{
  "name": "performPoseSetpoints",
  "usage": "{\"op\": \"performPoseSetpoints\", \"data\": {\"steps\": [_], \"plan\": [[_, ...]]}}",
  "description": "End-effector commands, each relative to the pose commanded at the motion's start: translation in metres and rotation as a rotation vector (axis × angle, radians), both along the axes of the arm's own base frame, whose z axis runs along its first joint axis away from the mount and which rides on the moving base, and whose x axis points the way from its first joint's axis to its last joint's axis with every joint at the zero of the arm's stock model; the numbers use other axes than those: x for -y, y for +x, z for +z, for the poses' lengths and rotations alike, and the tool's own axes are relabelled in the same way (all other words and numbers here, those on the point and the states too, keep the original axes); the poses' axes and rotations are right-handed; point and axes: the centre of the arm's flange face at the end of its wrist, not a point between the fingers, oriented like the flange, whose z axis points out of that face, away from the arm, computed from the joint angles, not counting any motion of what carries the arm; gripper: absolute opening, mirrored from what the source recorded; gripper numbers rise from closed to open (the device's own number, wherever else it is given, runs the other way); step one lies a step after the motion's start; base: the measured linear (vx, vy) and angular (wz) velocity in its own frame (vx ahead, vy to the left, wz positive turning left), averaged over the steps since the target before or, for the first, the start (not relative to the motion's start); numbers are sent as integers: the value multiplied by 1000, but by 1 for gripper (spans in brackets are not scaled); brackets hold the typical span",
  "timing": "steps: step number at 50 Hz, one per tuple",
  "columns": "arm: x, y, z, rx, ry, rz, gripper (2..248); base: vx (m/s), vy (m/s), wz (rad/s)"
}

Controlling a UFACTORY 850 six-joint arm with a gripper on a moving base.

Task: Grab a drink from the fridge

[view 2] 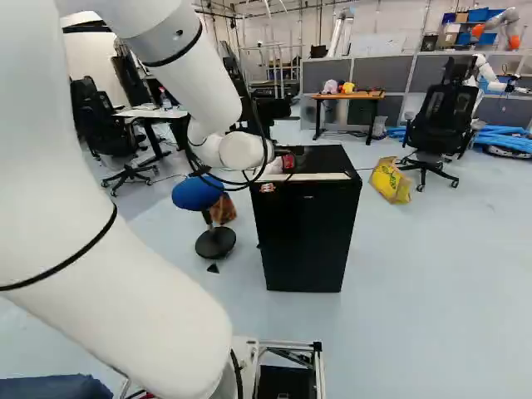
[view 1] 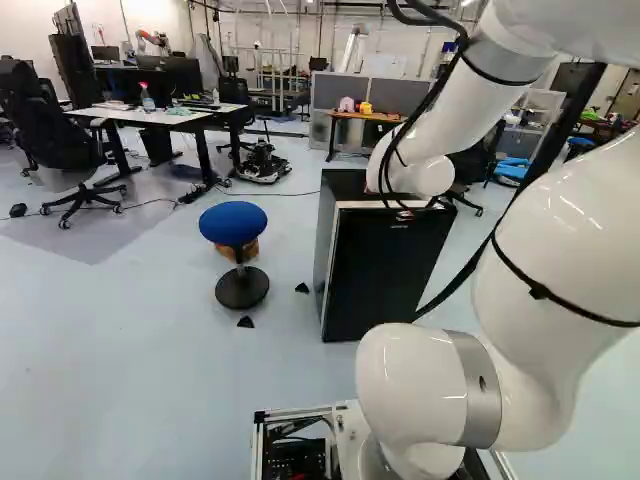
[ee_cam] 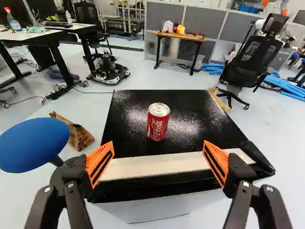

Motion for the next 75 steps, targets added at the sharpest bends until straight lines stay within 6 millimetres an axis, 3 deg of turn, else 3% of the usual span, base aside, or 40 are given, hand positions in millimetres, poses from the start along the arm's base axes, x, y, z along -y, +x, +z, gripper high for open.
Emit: {"op": "performPoseSetpoints", "data": {"steps": [33, 75], "plan": [[8, 17, -24, 51, 61, -88, 247, 0, 0, 0], [15, 59, -58, 110, 90, -146, 247, 0, 0, 0]]}}
